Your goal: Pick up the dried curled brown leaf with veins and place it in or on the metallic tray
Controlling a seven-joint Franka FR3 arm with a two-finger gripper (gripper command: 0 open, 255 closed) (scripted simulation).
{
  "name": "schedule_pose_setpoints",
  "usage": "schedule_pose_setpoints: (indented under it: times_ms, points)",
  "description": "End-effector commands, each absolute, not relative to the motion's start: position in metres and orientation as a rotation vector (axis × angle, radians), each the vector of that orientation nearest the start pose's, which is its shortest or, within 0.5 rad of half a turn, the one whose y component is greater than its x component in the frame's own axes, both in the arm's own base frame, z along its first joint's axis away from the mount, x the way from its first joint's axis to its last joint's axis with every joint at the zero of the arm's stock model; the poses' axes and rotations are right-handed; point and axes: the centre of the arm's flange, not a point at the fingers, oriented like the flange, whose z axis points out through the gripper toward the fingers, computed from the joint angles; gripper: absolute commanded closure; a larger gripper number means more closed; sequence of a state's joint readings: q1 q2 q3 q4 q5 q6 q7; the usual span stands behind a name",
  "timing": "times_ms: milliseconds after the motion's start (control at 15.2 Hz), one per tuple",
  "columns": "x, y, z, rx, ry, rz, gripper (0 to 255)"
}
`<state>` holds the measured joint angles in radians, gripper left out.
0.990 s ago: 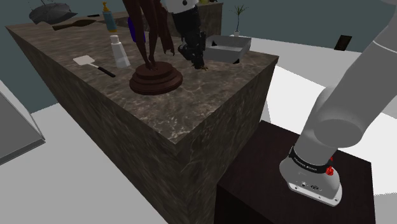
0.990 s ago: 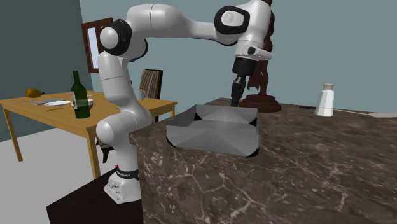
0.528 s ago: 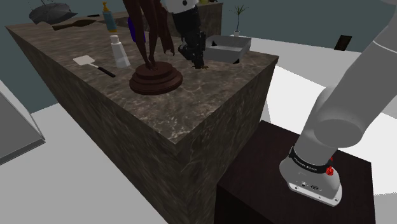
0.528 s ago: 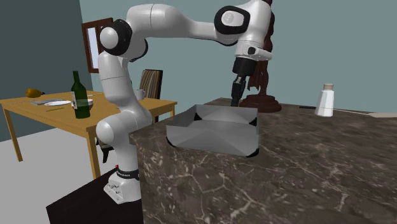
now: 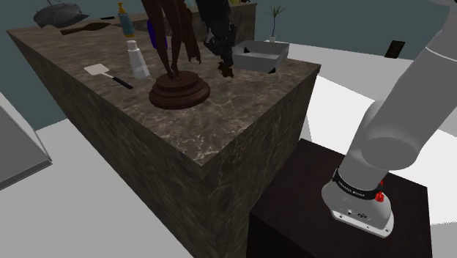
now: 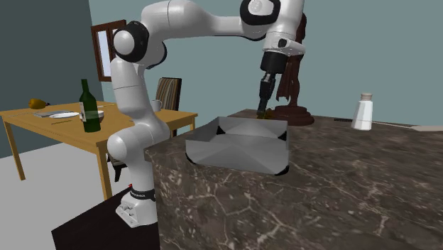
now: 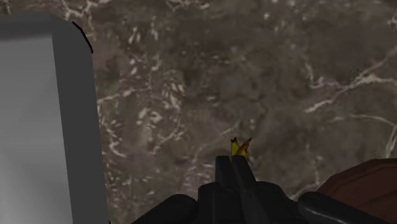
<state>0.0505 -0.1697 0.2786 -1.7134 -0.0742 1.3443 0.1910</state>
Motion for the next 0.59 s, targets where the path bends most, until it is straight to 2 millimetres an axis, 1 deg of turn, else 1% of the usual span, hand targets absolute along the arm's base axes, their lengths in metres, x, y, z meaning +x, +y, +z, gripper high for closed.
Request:
schedule_pose_setpoints:
  times_ms: [0, 66, 132, 198, 528]
  points:
    - [0.450, 0.156, 0.626, -3.292, -0.198, 0.278, 255]
    - [0.450, 0.156, 0.626, -3.292, -0.198, 0.278, 0]
    - [0.403, 0.163, 0.621, -3.343, -0.009, -0.119, 0]
    - [0.365, 0.173, 0.607, -3.335, 0.164, -0.480, 0]
    - [0.372, 0.167, 0.583, -3.335, 0.164, -0.480, 0]
